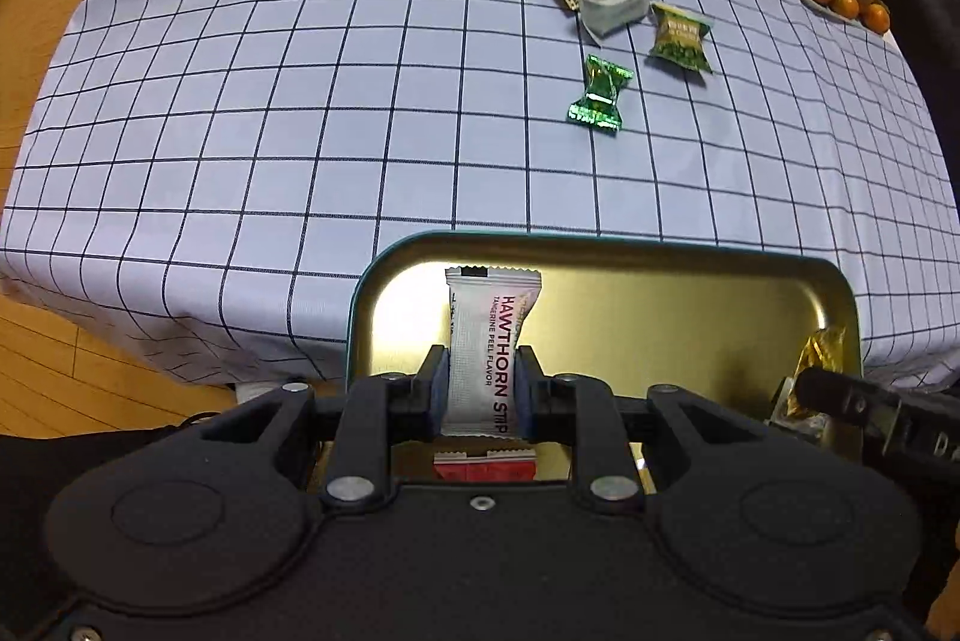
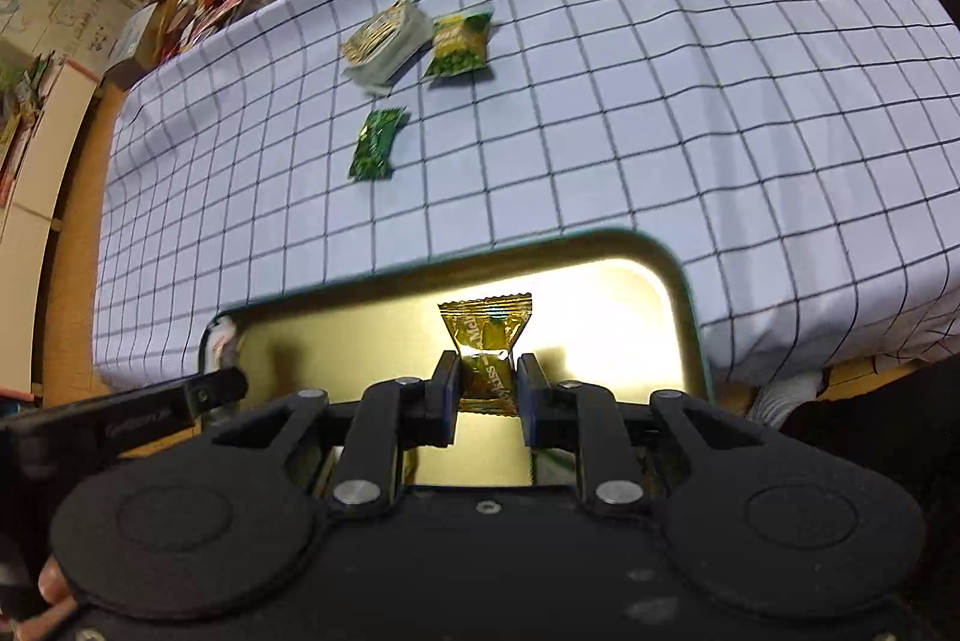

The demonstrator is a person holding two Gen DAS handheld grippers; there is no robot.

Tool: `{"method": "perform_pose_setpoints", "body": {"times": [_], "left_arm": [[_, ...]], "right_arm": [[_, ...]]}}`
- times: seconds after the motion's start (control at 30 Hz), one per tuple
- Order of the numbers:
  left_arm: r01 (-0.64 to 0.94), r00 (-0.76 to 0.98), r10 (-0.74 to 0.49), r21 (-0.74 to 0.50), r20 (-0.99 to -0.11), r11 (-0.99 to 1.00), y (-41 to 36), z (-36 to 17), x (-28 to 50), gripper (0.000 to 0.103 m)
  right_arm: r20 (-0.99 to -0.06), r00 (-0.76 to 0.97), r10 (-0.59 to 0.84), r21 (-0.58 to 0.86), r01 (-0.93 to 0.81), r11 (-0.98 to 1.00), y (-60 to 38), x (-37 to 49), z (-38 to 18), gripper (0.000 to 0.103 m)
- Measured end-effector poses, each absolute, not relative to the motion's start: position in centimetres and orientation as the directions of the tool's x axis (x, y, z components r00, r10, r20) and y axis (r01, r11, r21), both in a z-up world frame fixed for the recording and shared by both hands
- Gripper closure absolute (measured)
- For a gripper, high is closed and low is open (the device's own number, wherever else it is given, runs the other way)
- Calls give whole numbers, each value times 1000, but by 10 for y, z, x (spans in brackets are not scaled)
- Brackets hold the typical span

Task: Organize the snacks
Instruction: 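Open the left tool to drop the hawthorn strip while the right tool releases the gold candy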

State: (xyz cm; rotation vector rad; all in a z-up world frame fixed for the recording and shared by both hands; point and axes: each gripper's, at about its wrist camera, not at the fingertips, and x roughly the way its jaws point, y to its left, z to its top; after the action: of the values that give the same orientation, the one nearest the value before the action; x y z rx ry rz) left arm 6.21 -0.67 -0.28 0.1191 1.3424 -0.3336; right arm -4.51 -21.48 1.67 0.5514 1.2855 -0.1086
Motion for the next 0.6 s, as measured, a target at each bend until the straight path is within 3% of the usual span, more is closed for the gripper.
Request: {"method": "perform_pose_setpoints", "body": {"times": [0.27,0.47,0.6], "left_arm": [[297,174,-177,-120,-969,947,-3,-3,64,67],[277,179,-174,-121,-968,953,-1,-3,65,67],[274,173,-179,-128,-968,953,-2,-3,65,67]], "right_arm": [[-942,235,238,311,358,880,-188,-60,11,81],[-947,208,244,307,368,878,-183,-59,13,72],[-948,216,235,301,362,882,-184,-61,20,72]]}}
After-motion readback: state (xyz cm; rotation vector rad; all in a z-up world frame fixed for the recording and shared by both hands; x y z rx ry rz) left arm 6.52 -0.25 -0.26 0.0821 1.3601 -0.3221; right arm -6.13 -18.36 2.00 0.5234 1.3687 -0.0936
